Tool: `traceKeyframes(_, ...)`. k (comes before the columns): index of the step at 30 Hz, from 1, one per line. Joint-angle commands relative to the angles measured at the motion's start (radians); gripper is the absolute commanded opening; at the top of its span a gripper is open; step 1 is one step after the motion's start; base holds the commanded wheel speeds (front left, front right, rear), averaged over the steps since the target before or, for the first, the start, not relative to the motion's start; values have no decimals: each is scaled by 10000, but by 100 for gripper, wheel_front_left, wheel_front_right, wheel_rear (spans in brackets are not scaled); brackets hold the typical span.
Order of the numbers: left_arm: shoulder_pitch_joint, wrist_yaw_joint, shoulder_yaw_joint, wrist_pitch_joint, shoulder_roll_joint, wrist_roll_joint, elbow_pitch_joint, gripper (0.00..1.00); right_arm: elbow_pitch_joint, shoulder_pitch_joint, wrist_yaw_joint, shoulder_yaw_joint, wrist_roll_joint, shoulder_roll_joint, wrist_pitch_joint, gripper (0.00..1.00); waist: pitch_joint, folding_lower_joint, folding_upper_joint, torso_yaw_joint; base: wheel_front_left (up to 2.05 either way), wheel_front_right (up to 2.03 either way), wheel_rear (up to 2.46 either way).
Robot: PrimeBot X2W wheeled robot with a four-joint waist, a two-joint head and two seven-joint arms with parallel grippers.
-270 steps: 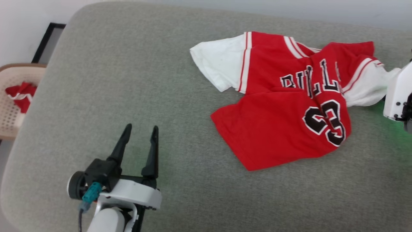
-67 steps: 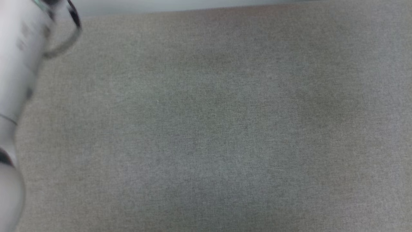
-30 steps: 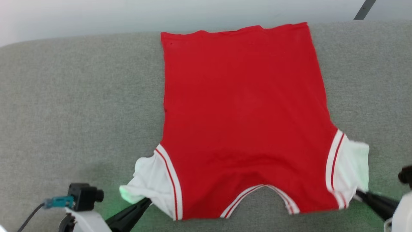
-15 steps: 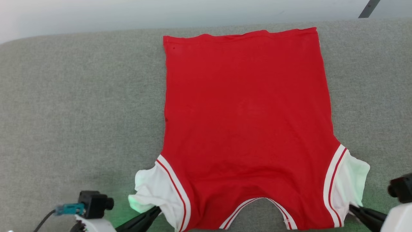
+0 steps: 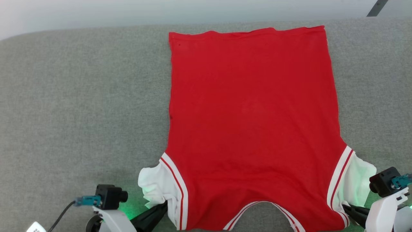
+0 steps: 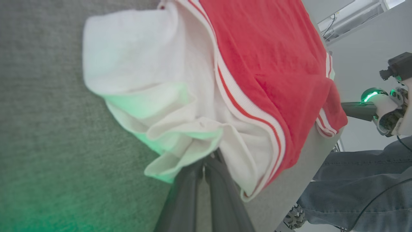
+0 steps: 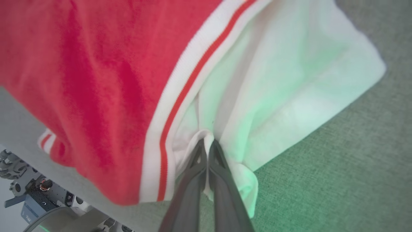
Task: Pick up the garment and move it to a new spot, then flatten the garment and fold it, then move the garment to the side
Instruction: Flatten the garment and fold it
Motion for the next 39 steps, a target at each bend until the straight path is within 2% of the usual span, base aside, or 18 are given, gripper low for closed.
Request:
traceKeyframes(1,-26,5,4,-5,-116,-72,241,0,36,36,-14,185,70,100,-22,100,13,0,0,10,0,0,0)
traceKeyframes(5,106,-59,163,-143,-163,24,344,0,-996,226,-12,-364,331,-384,115,100,27,0,0,-1,0,0,0)
traceKeyframes(9,237,-87,384,-243,-172,200,200,0,-2422,183,-12,-1418,792,-891,928,100,77,0,0,5,0,0,0)
traceKeyframes(12,187,-72,556,-294,-170,415,33,0,-3002,-491,-11,-2384,1160,-1037,1485,100,200,0,0,62,0,0,0)
traceKeyframes(14,56,-29,695,-301,-186,573,-107,0,-2906,-1392,-11,-2851,1244,-952,1721,100,367,0,0,117,0,0,0)
traceKeyframes(18,-282,14,914,-324,-310,828,-314,0,-1562,-3914,-11,-2877,526,-375,1727,100,794,0,0,370,0,0,0)
traceKeyframes(21,-576,-34,934,-312,-510,1060,-354,0,29,-5791,-8,-2254,-759,-137,1667,100,1135,0,0,740,0,0,0)
traceKeyframes(25,-960,-106,948,-287,-814,1259,-295,0,2342,-7828,-9,-1995,-1601,620,1812,100,1726,0,0,1312,0,0,0)
traceKeyframes(33,-1609,-181,654,-181,-1464,1658,-31,0,5639,-10568,-11,-1504,-2854,794,2591,100,2962,0,0,2279,0,0,0)
traceKeyframes(39,-1815,-177,327,-183,-1722,1753,21,0,7148,-11508,-11,-1352,-3634,655,2670,100,3378,0,0,2781,0,0,0)
